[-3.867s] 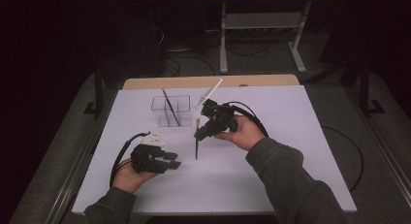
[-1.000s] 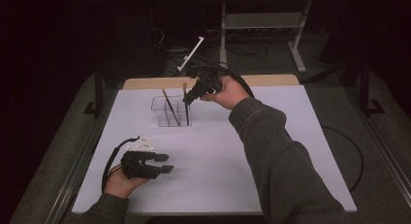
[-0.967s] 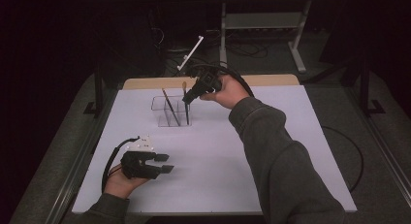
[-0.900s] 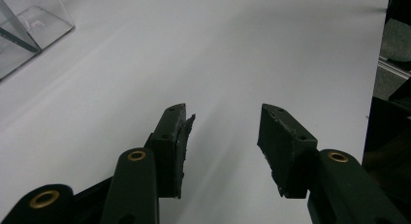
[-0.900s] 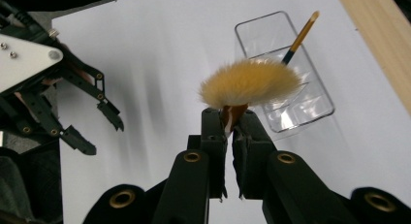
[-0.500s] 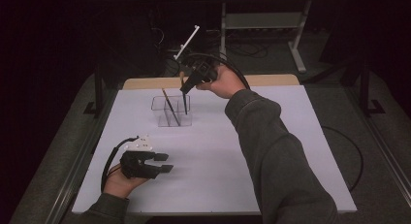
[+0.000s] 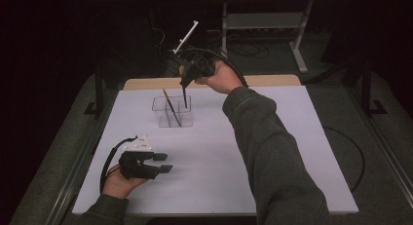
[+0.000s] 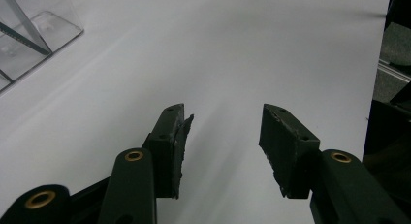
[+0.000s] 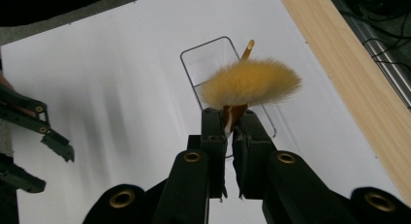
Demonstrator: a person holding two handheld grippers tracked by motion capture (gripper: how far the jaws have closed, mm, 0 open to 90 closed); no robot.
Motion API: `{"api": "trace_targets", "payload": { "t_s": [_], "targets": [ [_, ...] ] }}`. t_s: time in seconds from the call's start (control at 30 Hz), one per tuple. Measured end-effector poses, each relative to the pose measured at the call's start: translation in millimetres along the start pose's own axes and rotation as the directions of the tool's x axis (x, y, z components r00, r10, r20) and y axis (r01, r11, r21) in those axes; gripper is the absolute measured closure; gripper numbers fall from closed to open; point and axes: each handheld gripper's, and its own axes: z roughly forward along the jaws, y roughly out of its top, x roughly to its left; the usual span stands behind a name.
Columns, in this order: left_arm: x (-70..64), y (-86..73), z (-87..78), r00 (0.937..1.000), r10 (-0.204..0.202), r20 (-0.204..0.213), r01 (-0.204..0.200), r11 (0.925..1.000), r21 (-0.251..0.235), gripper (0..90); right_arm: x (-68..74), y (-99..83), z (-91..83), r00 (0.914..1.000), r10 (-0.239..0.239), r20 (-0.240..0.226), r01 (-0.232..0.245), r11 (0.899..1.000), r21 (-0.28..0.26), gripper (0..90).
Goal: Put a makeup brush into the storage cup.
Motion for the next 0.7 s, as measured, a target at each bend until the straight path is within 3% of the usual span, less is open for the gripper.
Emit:
{"api": "trace_targets", "payload": {
  "t_s": [0.7],
  "targets": [
    [1.1,-0.1,-1.7,0.9997,0.025,-0.008,-0.025,0.9996,0.014,50.7,-12.9,2.4,11.7,0.9987,0.023,0.046,-0.023,1.0,-0.008,82.8]
  ]
}}
